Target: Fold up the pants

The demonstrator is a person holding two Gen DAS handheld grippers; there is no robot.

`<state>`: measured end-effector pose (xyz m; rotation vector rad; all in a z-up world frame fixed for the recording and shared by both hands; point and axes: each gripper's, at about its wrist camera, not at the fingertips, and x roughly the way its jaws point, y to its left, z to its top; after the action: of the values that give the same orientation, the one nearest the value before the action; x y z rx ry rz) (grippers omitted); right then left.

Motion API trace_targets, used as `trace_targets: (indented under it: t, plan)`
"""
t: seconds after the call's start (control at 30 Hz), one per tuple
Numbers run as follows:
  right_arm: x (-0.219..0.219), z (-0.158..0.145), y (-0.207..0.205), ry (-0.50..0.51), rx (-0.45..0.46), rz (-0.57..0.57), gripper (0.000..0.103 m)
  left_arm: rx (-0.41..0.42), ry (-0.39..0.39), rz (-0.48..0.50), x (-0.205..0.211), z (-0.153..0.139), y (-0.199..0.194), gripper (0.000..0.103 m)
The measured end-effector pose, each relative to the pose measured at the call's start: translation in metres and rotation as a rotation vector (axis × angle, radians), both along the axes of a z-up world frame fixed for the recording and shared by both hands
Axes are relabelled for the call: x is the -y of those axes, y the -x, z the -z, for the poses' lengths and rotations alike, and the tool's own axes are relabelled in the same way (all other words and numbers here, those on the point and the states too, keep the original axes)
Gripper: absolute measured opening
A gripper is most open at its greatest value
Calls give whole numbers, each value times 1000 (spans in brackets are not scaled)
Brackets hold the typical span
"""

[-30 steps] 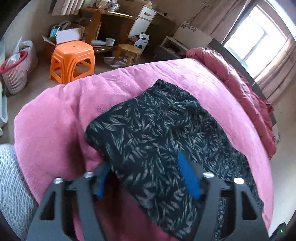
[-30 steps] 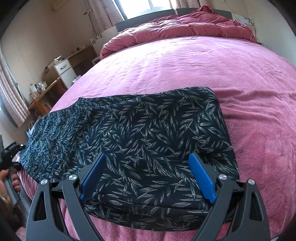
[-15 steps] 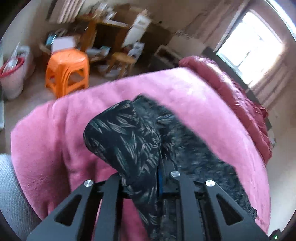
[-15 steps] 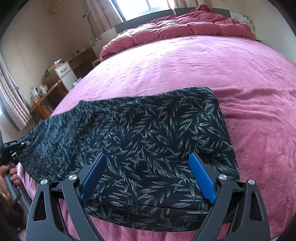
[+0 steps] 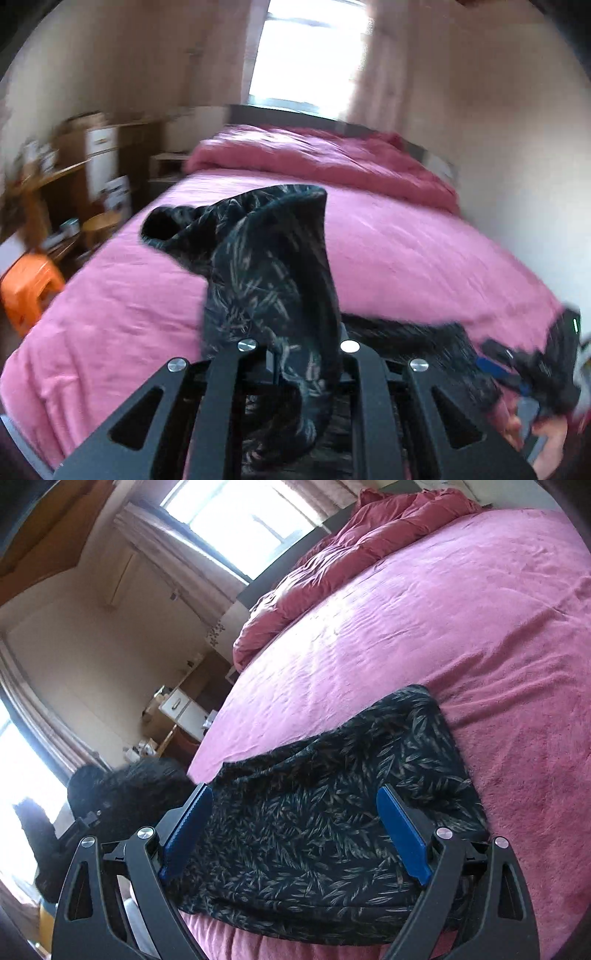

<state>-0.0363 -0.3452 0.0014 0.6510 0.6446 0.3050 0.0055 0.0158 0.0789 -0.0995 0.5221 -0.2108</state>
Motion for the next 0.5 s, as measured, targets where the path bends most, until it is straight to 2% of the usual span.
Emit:
trace_targets:
  t: [0.17,0.33,0.47,0.5]
  plan:
    - [-9,-3,-5,-45,23,-88,89,-65,-114,167,73,31,3,12]
    - [-10,3,-11,-135,4,-143,89,-98,-281,241,121,66,9,13]
    - [-9,8,-18,-191,-23,-164,89,-123,-331,289,135,79,23,24]
    - [-10,8,-19,-200,-29,-167,89,-115,-339,301,137,79,30,34]
